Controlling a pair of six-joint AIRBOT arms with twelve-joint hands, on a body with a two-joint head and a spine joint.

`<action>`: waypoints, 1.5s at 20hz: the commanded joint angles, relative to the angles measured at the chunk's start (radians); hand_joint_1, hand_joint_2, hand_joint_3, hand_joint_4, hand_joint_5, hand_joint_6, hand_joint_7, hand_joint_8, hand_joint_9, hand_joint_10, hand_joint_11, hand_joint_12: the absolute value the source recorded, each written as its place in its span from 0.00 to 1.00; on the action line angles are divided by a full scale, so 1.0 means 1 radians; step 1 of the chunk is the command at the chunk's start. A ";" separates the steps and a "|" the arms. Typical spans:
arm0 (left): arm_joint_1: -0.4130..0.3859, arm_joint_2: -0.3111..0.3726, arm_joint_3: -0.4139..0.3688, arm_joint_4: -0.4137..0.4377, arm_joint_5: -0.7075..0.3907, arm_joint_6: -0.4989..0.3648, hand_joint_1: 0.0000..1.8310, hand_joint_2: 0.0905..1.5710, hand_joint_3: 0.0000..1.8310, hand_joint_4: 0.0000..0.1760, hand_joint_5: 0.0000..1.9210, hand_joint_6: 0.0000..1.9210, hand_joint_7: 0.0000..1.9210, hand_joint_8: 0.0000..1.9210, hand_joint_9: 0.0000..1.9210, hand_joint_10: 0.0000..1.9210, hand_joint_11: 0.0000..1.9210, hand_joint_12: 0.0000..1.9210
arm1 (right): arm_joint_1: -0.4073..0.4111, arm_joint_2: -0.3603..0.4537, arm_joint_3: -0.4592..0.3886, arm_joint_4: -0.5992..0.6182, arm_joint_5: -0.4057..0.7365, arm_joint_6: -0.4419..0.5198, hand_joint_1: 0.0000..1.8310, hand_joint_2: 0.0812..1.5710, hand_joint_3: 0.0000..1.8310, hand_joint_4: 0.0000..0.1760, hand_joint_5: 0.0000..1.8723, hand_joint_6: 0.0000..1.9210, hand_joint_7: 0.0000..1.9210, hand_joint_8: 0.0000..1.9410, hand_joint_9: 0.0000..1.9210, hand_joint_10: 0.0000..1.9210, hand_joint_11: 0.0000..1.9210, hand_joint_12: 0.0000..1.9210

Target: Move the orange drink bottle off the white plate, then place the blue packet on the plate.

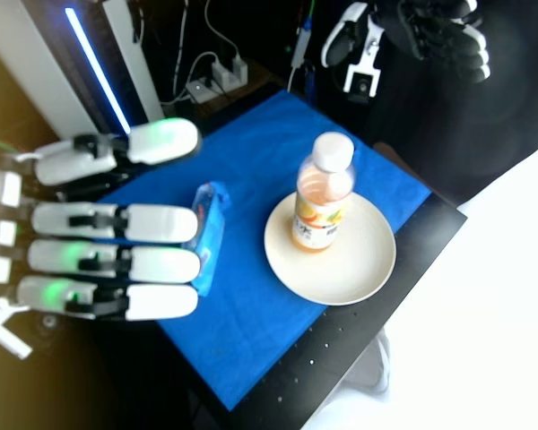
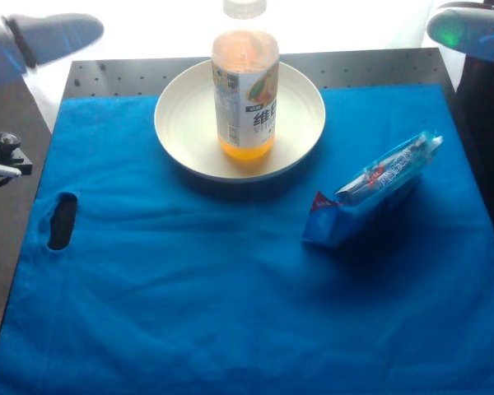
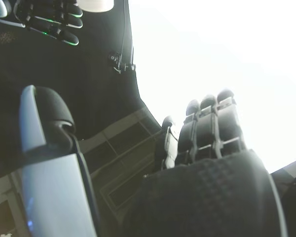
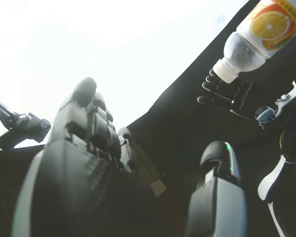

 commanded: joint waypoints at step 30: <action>-0.394 -0.303 0.394 0.712 0.433 -0.529 0.26 0.42 0.00 1.00 0.00 0.00 0.00 0.00 0.00 0.00 0.00 0.00 | 0.017 -0.020 0.014 0.013 0.116 0.008 0.27 0.50 0.00 0.63 0.15 0.00 0.12 0.00 0.10 0.00 0.01 0.11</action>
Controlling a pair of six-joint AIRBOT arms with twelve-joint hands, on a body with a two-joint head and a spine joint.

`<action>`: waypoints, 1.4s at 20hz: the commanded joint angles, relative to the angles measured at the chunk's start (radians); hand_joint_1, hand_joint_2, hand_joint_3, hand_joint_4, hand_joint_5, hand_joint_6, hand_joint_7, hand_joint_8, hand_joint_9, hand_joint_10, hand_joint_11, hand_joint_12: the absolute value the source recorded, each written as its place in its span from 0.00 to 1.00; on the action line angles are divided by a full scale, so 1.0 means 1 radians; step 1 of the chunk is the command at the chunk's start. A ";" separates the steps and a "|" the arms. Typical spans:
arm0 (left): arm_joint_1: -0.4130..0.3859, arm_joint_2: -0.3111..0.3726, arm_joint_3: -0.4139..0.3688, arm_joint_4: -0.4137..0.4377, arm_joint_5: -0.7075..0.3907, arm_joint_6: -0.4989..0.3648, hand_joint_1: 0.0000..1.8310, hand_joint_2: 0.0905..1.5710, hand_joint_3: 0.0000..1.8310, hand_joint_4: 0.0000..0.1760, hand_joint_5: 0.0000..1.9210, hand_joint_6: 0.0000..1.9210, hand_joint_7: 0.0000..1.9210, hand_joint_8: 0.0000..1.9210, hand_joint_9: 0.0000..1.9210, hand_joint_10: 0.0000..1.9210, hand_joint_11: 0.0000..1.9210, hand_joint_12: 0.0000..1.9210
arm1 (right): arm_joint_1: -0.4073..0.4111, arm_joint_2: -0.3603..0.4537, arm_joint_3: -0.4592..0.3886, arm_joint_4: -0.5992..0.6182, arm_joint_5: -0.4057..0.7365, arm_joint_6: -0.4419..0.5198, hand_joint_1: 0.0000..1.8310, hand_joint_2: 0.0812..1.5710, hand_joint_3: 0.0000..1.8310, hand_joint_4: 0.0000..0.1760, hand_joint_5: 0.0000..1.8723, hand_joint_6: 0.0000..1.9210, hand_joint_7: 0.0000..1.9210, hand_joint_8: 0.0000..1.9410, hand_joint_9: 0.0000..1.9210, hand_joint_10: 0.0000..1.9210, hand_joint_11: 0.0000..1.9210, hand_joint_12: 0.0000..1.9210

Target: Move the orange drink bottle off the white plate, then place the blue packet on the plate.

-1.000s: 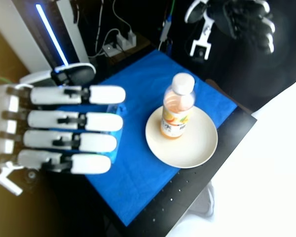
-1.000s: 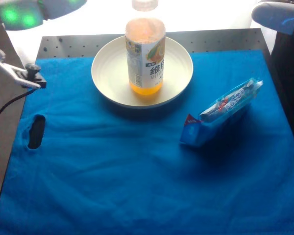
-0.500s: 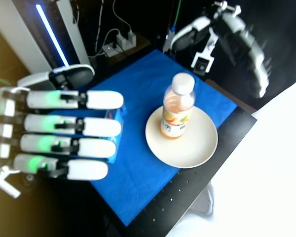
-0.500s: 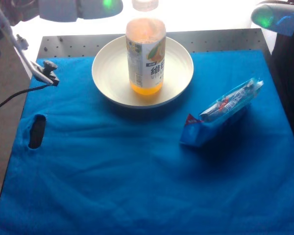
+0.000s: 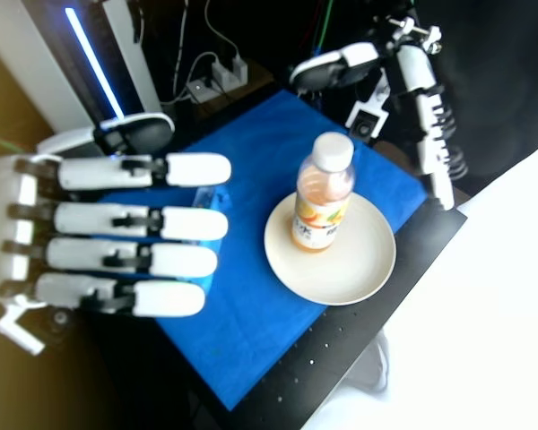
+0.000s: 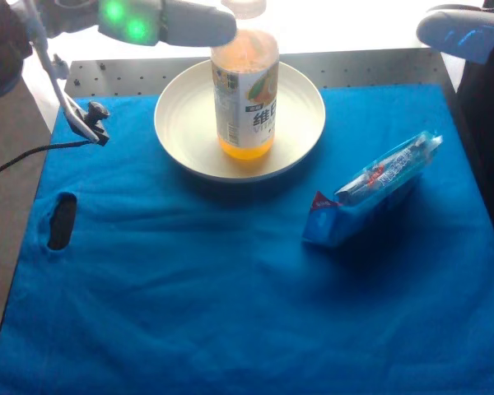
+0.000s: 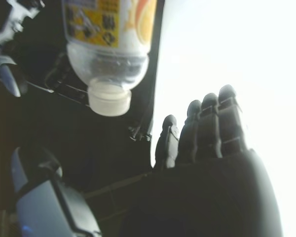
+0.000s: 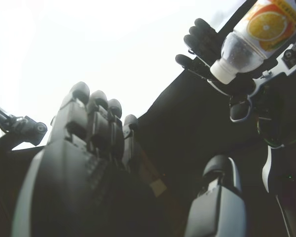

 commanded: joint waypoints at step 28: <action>-0.010 -0.124 0.101 0.133 0.001 -0.128 0.30 0.35 0.01 0.77 0.00 0.00 0.00 0.00 0.00 0.00 0.00 0.00 | 0.017 0.001 -0.005 0.013 0.141 0.007 0.26 0.53 0.00 0.68 0.15 0.00 0.19 0.01 0.11 0.00 0.04 0.11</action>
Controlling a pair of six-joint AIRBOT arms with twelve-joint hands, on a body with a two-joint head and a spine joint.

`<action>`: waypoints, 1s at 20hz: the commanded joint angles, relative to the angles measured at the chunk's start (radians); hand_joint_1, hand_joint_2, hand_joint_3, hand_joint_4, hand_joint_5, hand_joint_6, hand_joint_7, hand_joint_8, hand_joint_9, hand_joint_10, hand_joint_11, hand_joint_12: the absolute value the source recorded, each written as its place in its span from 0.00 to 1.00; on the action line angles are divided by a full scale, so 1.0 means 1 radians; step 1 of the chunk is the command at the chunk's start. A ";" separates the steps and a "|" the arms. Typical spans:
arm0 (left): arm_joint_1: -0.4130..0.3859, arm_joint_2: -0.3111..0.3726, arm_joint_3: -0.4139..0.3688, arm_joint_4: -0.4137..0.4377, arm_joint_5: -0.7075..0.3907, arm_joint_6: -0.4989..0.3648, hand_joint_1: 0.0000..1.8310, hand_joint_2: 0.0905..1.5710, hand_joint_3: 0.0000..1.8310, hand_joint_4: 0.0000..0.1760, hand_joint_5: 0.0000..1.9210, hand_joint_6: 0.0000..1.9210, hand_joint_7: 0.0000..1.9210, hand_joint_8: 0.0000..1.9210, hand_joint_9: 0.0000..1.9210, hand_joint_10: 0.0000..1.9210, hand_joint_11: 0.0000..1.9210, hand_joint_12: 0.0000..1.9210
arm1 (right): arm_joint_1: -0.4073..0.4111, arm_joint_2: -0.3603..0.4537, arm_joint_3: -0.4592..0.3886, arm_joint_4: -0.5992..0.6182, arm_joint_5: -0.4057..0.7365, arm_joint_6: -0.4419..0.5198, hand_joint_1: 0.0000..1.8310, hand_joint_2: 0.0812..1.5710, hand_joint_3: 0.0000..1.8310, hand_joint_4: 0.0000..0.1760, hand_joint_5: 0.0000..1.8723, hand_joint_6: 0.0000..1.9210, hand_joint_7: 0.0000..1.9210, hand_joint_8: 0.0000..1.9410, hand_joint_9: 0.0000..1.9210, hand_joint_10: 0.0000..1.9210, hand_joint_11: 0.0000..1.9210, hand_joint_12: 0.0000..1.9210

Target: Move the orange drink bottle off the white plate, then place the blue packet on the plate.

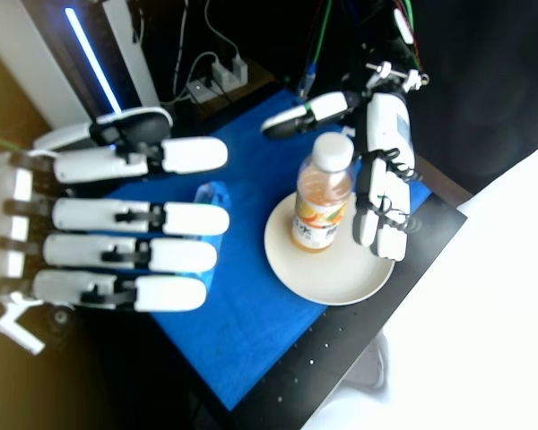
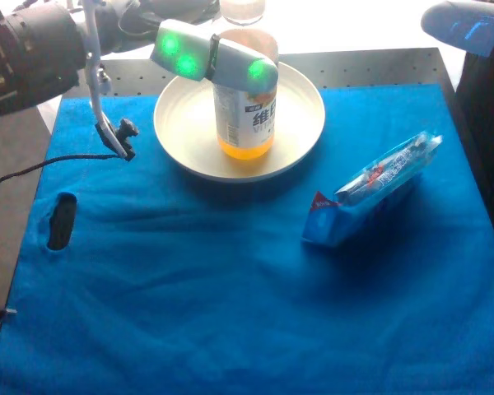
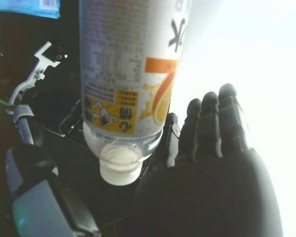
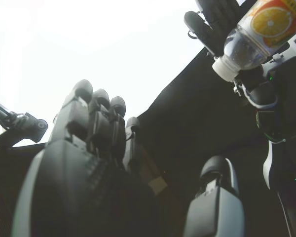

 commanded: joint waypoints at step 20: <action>0.029 -0.035 0.055 -0.177 -0.124 -0.046 0.67 0.69 0.00 0.00 0.50 0.49 0.53 0.53 0.55 0.25 0.42 0.58 | 0.015 0.001 -0.007 0.013 0.133 0.008 0.25 0.52 0.00 0.72 0.17 0.00 0.19 0.00 0.11 0.00 0.06 0.10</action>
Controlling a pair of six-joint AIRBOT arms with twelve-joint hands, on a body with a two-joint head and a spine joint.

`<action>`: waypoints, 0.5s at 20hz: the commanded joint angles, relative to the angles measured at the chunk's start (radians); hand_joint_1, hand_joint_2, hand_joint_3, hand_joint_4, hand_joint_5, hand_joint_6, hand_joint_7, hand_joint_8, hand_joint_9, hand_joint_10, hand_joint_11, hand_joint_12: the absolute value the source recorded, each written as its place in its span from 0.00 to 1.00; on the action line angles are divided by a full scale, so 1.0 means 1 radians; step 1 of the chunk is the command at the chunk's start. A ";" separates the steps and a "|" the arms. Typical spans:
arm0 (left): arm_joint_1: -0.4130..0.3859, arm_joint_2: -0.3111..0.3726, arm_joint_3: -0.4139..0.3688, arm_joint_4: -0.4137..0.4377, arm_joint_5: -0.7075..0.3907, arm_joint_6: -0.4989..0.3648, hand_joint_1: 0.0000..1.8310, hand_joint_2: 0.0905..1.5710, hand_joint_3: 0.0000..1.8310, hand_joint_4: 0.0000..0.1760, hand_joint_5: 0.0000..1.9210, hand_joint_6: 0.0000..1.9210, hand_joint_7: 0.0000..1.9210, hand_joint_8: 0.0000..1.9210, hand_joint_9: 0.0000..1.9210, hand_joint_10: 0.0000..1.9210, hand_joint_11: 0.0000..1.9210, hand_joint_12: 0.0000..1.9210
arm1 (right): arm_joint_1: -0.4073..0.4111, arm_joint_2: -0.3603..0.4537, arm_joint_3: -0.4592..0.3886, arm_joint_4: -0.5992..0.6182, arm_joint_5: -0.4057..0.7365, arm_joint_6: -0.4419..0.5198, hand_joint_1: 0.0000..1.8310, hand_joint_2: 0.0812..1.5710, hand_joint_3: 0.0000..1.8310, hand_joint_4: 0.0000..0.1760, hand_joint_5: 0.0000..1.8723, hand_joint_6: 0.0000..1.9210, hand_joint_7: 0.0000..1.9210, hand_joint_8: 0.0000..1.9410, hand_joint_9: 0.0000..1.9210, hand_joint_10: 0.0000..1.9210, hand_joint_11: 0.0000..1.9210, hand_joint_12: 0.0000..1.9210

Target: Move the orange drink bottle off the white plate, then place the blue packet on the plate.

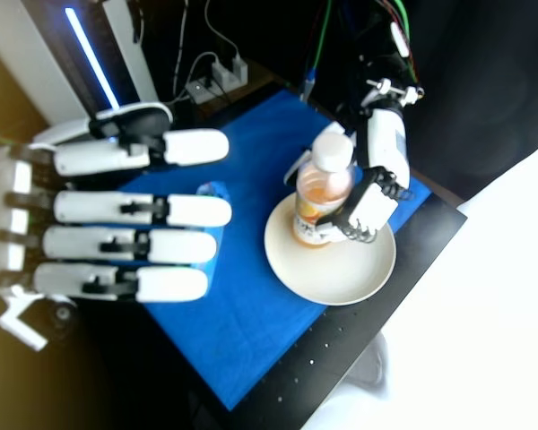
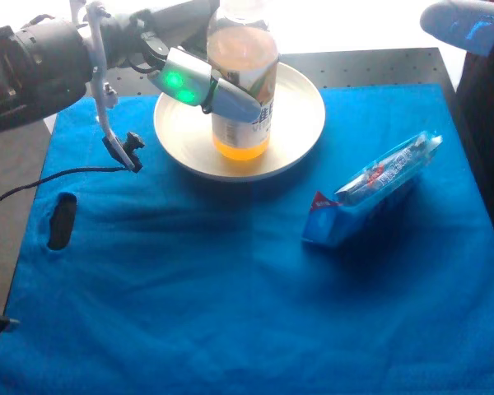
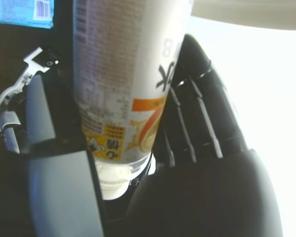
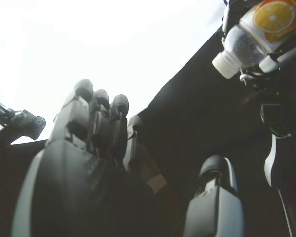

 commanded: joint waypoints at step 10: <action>-0.016 0.165 -0.125 -0.172 -0.271 -0.022 0.66 0.71 0.00 0.12 0.50 0.50 0.47 0.60 0.46 0.34 0.33 0.66 | 0.015 -0.002 0.000 0.013 0.121 0.008 0.27 0.54 0.00 0.79 0.15 0.00 0.20 0.01 0.12 0.00 0.08 0.11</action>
